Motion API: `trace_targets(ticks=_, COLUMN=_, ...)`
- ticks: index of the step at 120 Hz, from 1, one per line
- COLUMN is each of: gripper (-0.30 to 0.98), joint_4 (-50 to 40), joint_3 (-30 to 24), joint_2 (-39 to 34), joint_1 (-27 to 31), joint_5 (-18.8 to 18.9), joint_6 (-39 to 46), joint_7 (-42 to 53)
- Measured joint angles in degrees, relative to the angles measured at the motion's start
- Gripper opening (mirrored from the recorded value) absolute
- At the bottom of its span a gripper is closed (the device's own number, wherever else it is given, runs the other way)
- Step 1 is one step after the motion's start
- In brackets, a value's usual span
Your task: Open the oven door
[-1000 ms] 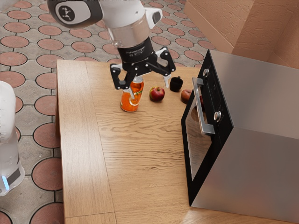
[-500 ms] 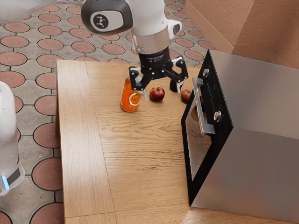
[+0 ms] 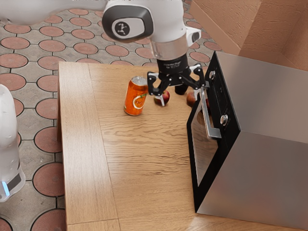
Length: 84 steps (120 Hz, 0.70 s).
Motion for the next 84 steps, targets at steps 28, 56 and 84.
trace_targets(ticks=28, gripper=0.69, joint_4=1.9, joint_3=0.0, joint_2=2.7, joint_1=0.9, joint_5=0.1, joint_6=1.9, joint_7=1.7)
trace_targets(ticks=56, gripper=0.69, joint_4=2.3, joint_3=0.0, joint_2=4.7, joint_1=1.6, joint_5=0.1, joint_6=3.0, joint_7=3.4)
trace_targets(ticks=84, gripper=0.69, joint_4=4.3, joint_3=0.0, joint_2=7.5, joint_1=2.7, joint_5=0.1, joint_6=3.9, joint_7=5.0)
